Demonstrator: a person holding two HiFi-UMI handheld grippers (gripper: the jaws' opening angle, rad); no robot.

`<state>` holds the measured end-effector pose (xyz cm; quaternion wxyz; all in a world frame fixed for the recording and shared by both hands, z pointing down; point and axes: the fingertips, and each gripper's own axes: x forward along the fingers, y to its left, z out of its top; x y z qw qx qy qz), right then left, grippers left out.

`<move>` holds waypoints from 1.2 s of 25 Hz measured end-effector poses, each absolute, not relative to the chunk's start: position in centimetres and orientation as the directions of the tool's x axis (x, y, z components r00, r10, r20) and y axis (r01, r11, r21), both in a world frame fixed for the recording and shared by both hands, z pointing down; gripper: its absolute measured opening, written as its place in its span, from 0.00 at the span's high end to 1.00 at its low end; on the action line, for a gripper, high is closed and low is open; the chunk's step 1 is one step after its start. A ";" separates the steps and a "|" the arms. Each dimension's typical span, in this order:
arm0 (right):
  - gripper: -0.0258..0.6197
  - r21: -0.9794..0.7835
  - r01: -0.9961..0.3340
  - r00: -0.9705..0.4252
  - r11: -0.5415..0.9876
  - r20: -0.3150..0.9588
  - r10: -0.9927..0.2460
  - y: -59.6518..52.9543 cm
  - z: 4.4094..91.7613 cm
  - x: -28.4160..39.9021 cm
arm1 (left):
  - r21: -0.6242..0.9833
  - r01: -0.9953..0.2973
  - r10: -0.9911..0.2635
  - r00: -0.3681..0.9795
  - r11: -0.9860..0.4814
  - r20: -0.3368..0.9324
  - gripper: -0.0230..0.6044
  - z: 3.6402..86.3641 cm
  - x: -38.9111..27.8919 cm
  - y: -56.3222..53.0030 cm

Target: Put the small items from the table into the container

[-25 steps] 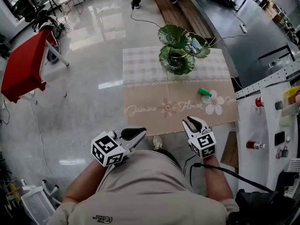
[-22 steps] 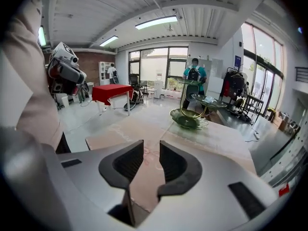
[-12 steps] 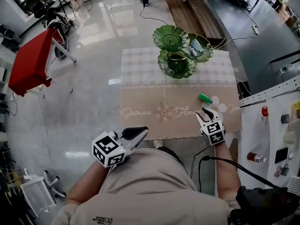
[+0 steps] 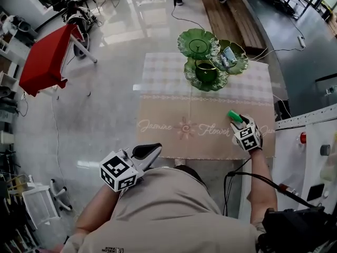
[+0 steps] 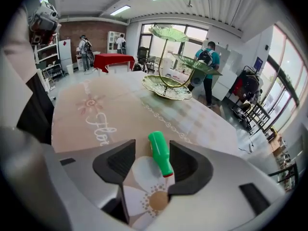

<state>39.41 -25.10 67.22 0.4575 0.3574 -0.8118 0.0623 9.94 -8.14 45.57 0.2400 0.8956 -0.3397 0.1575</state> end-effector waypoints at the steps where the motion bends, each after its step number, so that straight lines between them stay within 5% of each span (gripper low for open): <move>1: 0.61 0.222 -0.633 -0.321 0.741 0.796 -0.513 -25.4 67.8 39.6 | 0.321 -0.690 -0.537 0.714 -0.649 0.449 0.95 45.6 9.9 -8.1; 11: 0.58 0.240 -0.613 -0.256 0.752 0.841 -0.477 -27.7 71.5 40.8 | 0.303 -0.722 -0.563 0.682 -0.622 0.467 0.95 45.4 9.6 -8.9; 15: 0.71 0.276 -0.622 -0.215 0.733 0.840 -0.499 -28.5 72.1 41.8 | 0.305 -0.720 -0.561 0.684 -0.624 0.467 0.95 45.3 9.8 -9.1; 18: 0.72 0.260 -0.636 -0.225 0.727 0.839 -0.496 -28.5 72.0 41.9 | 0.307 -0.716 -0.561 0.688 -0.627 0.459 0.95 45.3 10.0 -9.3; 30: 0.72 0.291 -0.635 -0.307 0.716 0.755 -0.579 -29.3 62.9 40.3 | 0.333 -0.685 -0.545 0.722 -0.648 0.426 0.95 45.3 11.0 -9.6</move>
